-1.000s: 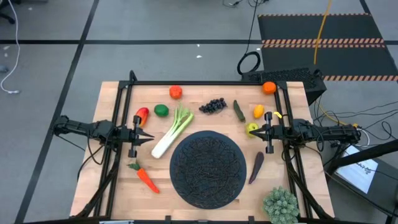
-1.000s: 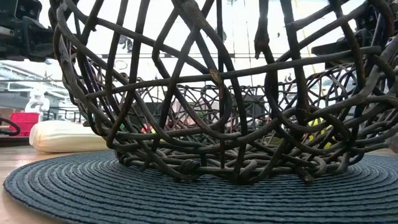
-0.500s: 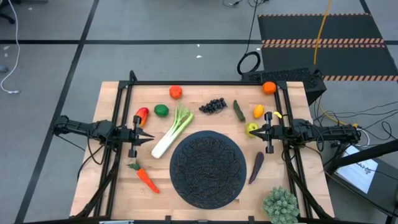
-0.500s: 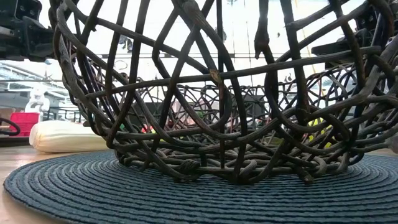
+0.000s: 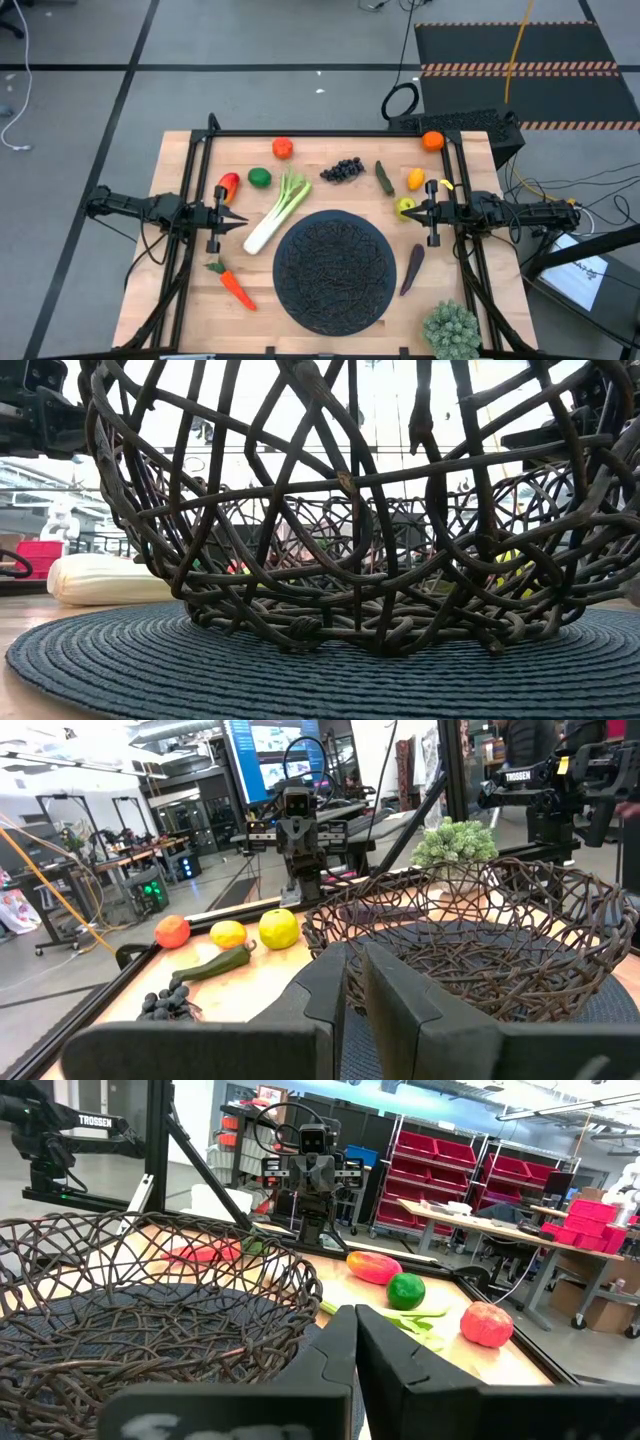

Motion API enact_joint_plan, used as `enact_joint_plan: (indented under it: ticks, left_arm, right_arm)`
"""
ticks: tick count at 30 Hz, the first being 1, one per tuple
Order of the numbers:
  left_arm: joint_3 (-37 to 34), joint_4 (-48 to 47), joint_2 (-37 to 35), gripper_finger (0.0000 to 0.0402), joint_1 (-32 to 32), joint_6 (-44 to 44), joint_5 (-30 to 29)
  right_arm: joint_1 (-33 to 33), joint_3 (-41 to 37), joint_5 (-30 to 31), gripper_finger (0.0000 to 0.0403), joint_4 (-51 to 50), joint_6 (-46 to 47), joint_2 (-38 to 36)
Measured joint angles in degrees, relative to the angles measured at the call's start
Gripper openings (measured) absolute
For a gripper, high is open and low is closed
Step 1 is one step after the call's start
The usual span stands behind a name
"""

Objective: Build produce basket

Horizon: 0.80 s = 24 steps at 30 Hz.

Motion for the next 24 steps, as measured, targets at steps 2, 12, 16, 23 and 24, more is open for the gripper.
enact_joint_plan:
  ticks: [2, 12, 16, 23, 24]
  left_arm:
    - [0.0, 0.01, 0.0, 0.0042, -0.01, 0.0, 0.0]
    - [0.01, 0.0, 0.0, 0.0042, -0.01, 0.0, 0.0]
    - [0.01, -0.01, 0.0, 0.0042, 0.0, 0.0, 0.0]
    - [0.01, 0.01, 0.0, 0.0042, 0.0, 8.5, -0.45]
    - [0.02, 0.01, 0.0, 0.0042, -0.01, 8.52, -0.46]
  right_arm:
    - [-0.02, -0.02, 0.0, 0.0, 0.01, 0.0, 0.0]
    - [0.0, -0.02, 0.02, 0.0, 0.01, 0.0, 0.01]
    - [-0.01, -0.01, 0.02, 0.0, 0.01, 0.0, 0.01]
    - [0.0, -0.01, 0.01, 0.0, 0.0, 0.0, 0.01]
    - [-0.02, -0.01, 0.01, 0.0, -0.01, 0.03, 0.0]
